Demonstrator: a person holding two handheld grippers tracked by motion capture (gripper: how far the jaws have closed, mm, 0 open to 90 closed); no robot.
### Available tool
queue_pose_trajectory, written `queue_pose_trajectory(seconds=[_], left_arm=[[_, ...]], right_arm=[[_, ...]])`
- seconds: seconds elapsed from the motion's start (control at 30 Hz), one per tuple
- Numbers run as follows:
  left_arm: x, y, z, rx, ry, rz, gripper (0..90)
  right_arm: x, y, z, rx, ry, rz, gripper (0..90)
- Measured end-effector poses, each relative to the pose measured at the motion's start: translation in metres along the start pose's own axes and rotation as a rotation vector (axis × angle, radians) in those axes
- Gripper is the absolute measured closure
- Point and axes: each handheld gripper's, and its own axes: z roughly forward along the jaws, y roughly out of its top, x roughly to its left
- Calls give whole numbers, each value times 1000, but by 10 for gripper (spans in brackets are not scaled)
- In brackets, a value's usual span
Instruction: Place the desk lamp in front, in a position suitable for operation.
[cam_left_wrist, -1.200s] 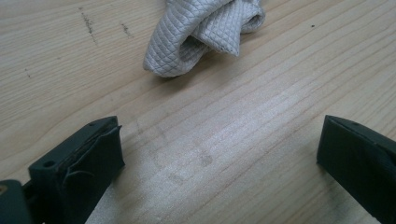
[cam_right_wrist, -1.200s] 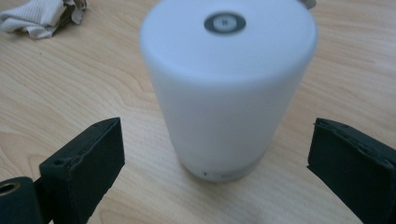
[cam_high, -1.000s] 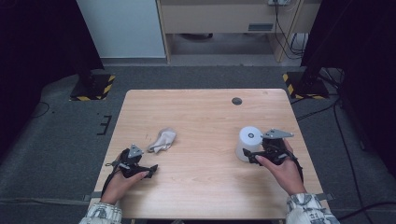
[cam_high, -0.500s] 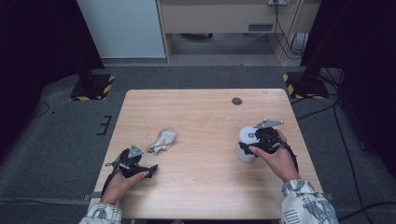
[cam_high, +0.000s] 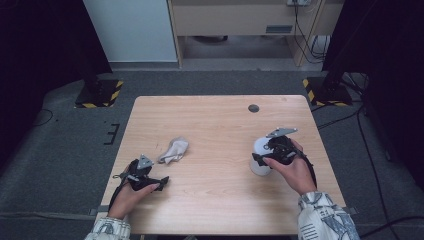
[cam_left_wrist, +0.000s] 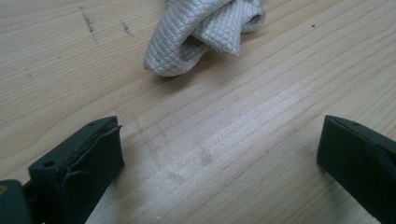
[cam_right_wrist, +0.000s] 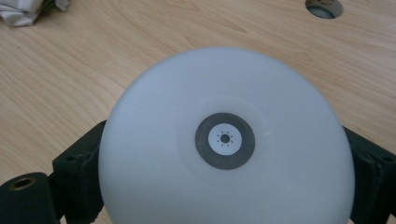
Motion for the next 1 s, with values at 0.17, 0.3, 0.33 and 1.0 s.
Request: queue_pose_trajectory(seconds=[0.17, 0.3, 0.33, 1.0], left_arm=[[0, 0, 0, 0, 0, 0, 0], [0, 0, 0, 0, 2, -1, 0], [0, 0, 0, 0, 2, -1, 0], [0, 0, 0, -1, 1, -1, 0]], right_arm=[[32, 10, 0, -24, 54, -48, 90], [57, 16, 1, -38, 92, -84, 90], [57, 16, 1, -38, 92, -84, 90], [113, 20, 26, -14, 174, -187, 52]])
